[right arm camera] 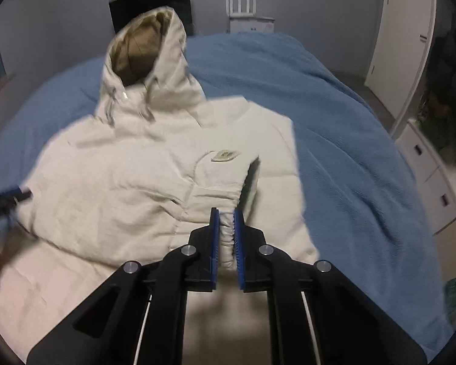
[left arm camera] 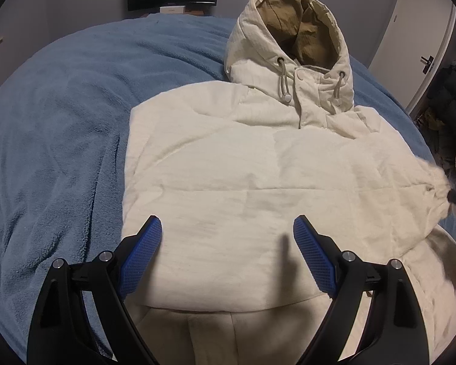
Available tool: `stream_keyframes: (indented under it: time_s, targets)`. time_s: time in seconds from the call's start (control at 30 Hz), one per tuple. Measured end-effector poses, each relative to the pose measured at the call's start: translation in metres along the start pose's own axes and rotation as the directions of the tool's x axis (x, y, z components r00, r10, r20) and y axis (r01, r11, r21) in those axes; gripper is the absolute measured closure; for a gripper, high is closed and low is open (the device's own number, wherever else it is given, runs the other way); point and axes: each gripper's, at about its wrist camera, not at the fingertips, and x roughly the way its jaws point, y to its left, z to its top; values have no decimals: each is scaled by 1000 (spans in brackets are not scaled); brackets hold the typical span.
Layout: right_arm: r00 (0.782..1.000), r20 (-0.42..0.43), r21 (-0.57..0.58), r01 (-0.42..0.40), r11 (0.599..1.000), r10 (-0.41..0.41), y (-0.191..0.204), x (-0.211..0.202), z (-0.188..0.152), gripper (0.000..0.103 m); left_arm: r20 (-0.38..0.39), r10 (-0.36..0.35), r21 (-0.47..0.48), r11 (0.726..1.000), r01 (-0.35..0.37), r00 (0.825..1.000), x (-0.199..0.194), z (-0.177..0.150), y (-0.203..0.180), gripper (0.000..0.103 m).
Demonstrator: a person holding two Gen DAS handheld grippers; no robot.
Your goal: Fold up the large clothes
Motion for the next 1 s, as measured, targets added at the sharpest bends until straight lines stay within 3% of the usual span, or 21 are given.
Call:
stream_keyframes:
  time_s: [0.03,0.13,0.33,0.4,0.47,0.63,0.77,0.9,0.97,1.0]
  targets:
    - [1000,-26,-2,11,1000,-11,-3,6,-5,102,-6,0,2,1000,0,1000,1,0,0,18]
    - [992,-114,75,-50,996,58,-18,28,-16,102,-17,1,12,1000,-1,1000,4,0,-3,18]
    - [995,-53,105,-83,991,89,-22,19,-9,100,-16,1,13,1000,-1,1000,3,-1,-3,18]
    - [995,-45,93,-87,992,91,-19,18,-9,88,-18,1,12,1000,0,1000,4,-1,-3,18]
    - [993,-43,84,-104,991,108,-14,19,-8,56,-21,2,17,1000,-2,1000,5,-1,-3,18]
    - [994,-55,22,-92,996,93,1,32,-3,47,-24,8,28,1000,-7,1000,6,-2,-6,18]
    - [982,-129,74,-129,989,138,-7,54,-7,41,-28,11,32,999,-10,1000,7,-2,-7,18]
    - [951,-158,156,-241,958,265,-16,64,-15,46,-31,15,41,999,-14,999,7,-3,-9,18]
    - [958,-150,135,-226,965,245,-13,57,-17,78,-32,16,44,999,-14,999,7,-2,-9,18]
    - [964,-138,118,-212,970,228,-11,53,-17,80,-32,16,45,999,-14,999,8,-2,-9,18]
